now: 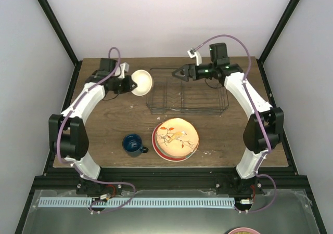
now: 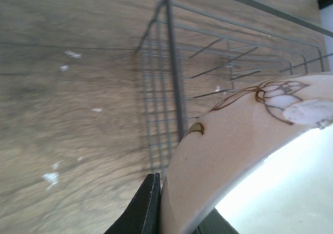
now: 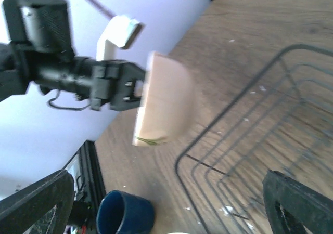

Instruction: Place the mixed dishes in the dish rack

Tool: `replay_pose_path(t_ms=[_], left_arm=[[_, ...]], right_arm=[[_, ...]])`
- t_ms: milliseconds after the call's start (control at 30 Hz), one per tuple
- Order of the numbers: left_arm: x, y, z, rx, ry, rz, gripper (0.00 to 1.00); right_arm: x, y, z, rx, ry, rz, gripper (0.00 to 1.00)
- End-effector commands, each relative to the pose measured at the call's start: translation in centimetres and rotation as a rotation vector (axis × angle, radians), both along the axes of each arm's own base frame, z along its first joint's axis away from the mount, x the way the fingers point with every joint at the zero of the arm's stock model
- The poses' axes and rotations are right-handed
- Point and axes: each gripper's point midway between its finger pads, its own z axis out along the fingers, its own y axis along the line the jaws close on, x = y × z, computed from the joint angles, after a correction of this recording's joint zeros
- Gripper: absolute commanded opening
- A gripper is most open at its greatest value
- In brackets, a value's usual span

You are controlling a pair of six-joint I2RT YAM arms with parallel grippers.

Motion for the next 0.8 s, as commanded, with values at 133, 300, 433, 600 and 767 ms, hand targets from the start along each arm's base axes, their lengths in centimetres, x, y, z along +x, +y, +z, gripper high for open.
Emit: replay_pose_path(t_ms=[133,300,433,600,767], left_arm=[[3.1,-5.6,5.0,-0.107,-0.172,-0.098,0.00],[2.7,-6.7,5.2,-0.108,-0.171,-0.119,0.00],[2.3,-7.0,5.5,-0.123,-0.170,-0.126,0.00],[1.7,-7.5,5.7,-0.125,-0.168,-0.138,0.00],[1.7,-7.8,5.6,-0.131,-0.164,-0.143,0.00]], right_arm=[[-1.7,4.5,0.6,0.081,-0.006,0.130,1.00],[-1.0,5.2,-2.1,0.049,0.047,0.119,1.00],[-0.8,5.6,-3.2,0.038,0.067,0.129,1.00],[-0.8,6.5,-3.6,0.047,0.073,0.155,1.00],[-1.0,7.4,-3.6,0.071,0.085,0.189,1.00]])
